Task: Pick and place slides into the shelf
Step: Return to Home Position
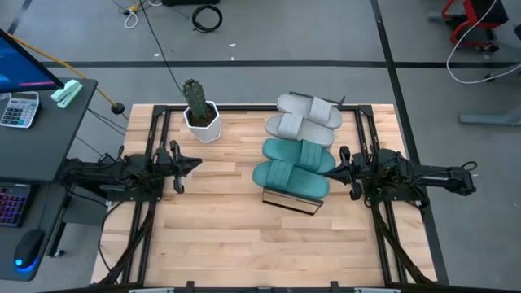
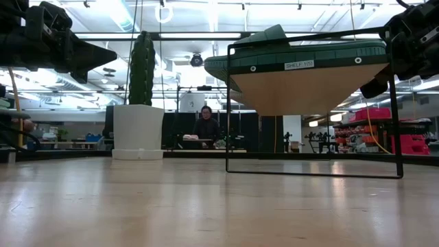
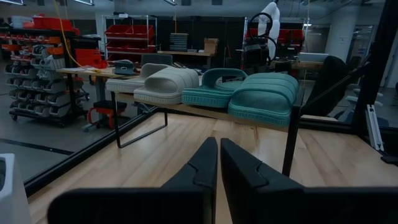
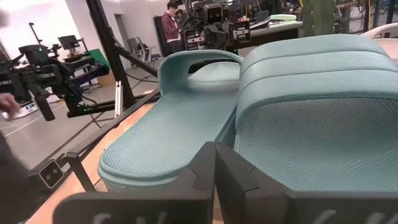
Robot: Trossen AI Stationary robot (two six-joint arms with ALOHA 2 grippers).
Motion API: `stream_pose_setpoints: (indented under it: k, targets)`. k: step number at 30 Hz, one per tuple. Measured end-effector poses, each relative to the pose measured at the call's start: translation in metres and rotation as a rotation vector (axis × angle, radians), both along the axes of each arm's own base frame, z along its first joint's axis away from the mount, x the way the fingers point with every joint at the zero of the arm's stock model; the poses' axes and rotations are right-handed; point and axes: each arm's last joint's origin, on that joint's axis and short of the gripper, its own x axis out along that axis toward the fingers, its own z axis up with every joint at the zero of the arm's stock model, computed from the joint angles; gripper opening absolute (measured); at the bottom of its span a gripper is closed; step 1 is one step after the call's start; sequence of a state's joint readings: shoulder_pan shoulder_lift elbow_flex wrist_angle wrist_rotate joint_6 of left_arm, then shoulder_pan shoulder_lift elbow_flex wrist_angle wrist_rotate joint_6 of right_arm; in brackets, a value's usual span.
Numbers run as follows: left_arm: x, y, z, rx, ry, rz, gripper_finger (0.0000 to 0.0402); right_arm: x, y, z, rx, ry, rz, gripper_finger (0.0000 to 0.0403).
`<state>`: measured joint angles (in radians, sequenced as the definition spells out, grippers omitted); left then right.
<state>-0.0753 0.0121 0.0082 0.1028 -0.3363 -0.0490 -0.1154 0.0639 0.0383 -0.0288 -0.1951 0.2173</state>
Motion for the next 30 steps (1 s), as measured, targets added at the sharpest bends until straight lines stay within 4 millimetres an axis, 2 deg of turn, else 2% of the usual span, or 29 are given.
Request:
stream_pose_setpoints:
  k: [11,23,30]
  targets:
    - [0.0,0.0,0.0,0.0,0.0,0.001,0.0037,0.0,0.0,0.0,0.0,0.0,0.0,0.0014]
    - [0.0,0.0,0.0,0.0,0.0,0.001,0.0021,0.0,0.0,0.0,0.0,0.0,0.0,0.0015]
    - [0.0,0.0,-0.0001,0.0,0.001,0.0,0.0029,0.0,0.0,0.0,0.0,0.0,-0.001,0.0016]
